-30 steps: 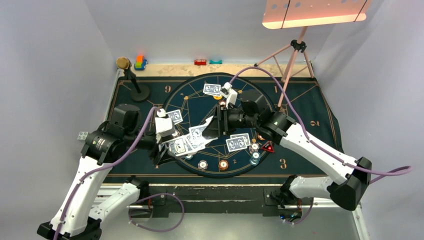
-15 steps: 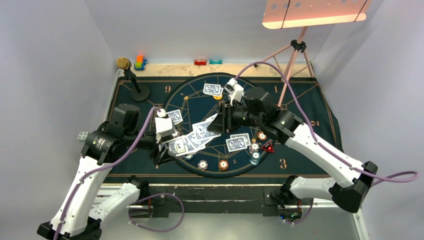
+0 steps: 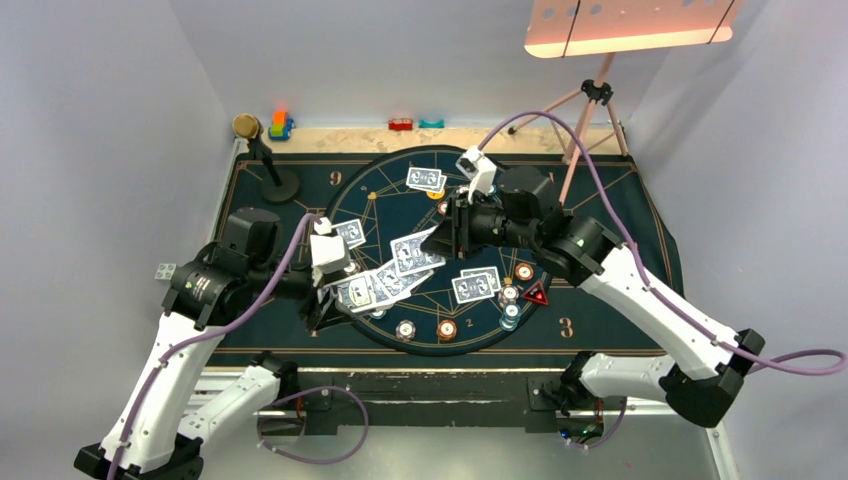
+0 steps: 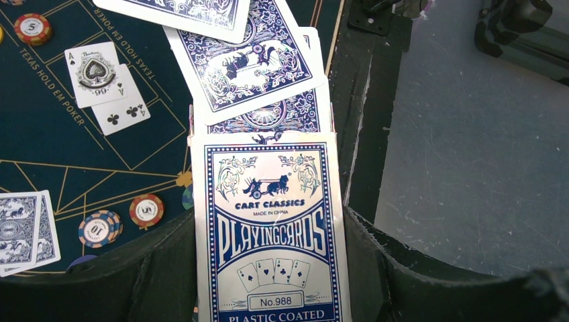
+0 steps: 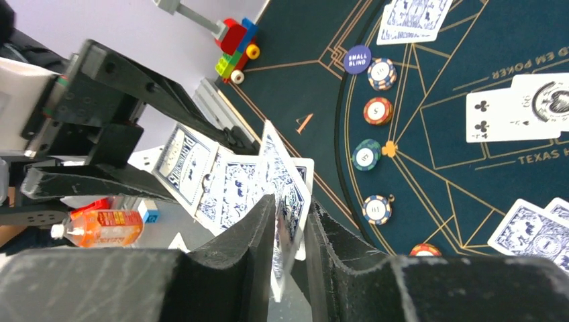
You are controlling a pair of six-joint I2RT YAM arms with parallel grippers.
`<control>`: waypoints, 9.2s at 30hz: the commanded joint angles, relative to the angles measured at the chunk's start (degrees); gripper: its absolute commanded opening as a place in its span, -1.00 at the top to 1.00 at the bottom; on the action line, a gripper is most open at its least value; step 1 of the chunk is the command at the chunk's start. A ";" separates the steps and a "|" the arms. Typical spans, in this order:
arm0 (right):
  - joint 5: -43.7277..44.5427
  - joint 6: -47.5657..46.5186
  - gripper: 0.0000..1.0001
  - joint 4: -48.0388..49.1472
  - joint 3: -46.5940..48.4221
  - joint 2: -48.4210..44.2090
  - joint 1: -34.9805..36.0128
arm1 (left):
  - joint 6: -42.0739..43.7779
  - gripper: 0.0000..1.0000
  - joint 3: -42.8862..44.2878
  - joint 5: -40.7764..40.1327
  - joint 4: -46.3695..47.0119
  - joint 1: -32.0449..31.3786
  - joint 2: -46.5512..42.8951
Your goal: Distribute texas hold em gaming equipment
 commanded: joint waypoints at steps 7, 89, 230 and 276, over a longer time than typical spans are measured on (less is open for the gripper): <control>6.11 -2.28 1.00 -3.28 6.92 -2.62 0.02 | -0.47 1.00 1.82 2.22 1.80 0.34 -0.29; 38.41 -11.31 0.13 -6.35 19.31 40.42 0.62 | 0.50 1.00 2.43 3.23 -1.66 0.36 -1.96; 6.11 -2.20 -0.42 -1.24 -19.32 -8.65 2.25 | 0.32 1.00 2.89 2.11 -0.37 0.88 -0.57; -12.22 4.33 -0.96 13.59 -8.60 3.13 3.58 | -1.25 1.00 3.01 5.12 1.55 0.89 0.44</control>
